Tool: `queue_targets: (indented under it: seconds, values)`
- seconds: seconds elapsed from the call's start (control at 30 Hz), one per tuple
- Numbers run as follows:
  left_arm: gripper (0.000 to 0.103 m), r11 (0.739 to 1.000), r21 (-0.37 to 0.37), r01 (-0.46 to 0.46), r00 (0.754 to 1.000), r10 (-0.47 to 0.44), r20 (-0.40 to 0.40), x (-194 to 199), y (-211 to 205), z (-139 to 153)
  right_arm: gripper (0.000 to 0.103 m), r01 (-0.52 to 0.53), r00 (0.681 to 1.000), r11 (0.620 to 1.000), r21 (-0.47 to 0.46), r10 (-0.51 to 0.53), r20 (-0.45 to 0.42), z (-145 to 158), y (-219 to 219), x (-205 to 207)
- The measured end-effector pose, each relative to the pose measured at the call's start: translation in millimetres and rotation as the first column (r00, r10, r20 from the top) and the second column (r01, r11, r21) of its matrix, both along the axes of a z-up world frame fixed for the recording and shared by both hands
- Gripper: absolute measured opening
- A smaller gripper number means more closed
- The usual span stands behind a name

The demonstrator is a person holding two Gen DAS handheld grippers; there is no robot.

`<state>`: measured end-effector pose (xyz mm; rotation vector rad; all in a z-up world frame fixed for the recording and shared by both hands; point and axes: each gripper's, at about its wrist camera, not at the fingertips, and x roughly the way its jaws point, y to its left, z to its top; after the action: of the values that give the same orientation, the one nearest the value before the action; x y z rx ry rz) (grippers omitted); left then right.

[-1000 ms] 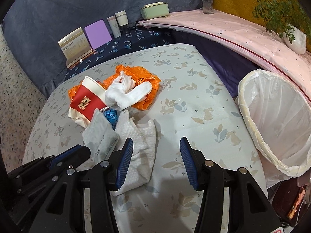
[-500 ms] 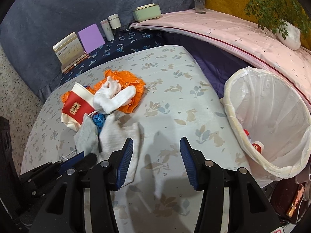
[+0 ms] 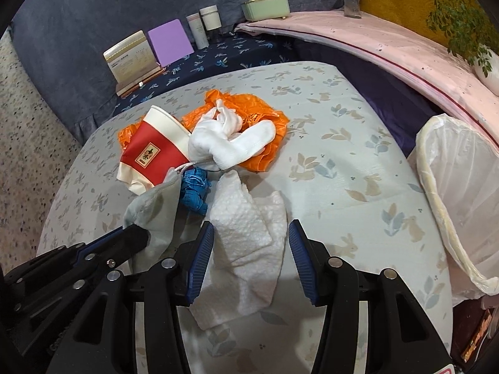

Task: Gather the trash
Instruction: 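Grasp the white tissue with the right tool and lift it, then carry the tissue over the bin and open the right tool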

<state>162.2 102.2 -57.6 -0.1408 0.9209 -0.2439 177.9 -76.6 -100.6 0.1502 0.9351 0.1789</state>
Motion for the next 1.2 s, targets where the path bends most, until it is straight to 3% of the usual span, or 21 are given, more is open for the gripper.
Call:
queue_targets:
  seconds: [0.03,0.1,0.17,0.43,0.67,0.93,1.2]
  values:
    - [0.004,1.000,0.000,-0.001,1.000,0.001,0.001,-0.1,0.9,0.2,0.040,-0.003,1.000,1.000,0.006,0.003,-0.008,-2.3,-0.1,1.3]
    - [0.004,1.000,-0.001,-0.001,1.000,0.001,0.003,-0.1,1.2,1.3,0.015,-0.005,1.000,1.000,0.018,0.005,-0.021,-5.1,-2.2,2.4]
    - [0.004,1.000,-0.001,0.002,1.000,-0.002,0.007,-0.5,1.0,3.2,0.006,0.002,1.000,0.999,0.033,-0.002,-0.013,-2.7,-8.2,0.8]
    - [0.004,0.999,-0.013,0.044,0.998,-0.043,0.048,-5.2,-17.1,25.1,0.004,0.069,0.993,0.995,0.068,-0.076,0.090,41.9,-51.1,-12.3]
    - [0.004,0.991,-0.016,0.132,0.984,-0.130,0.119,-8.7,-56.5,59.4,0.004,0.138,0.970,0.988,0.076,-0.150,0.190,91.5,-97.5,-25.2]
    - [0.004,0.969,-0.009,0.247,0.950,-0.240,0.201,-11.8,-120.7,97.1,0.004,0.237,0.928,0.969,0.070,-0.247,0.277,134.7,-157.6,-40.3]
    - [0.004,0.934,-0.007,0.358,0.910,-0.347,0.227,-11.5,-187.3,111.0,0.004,0.335,0.895,0.941,0.050,-0.334,0.294,146.0,-213.2,-52.3]
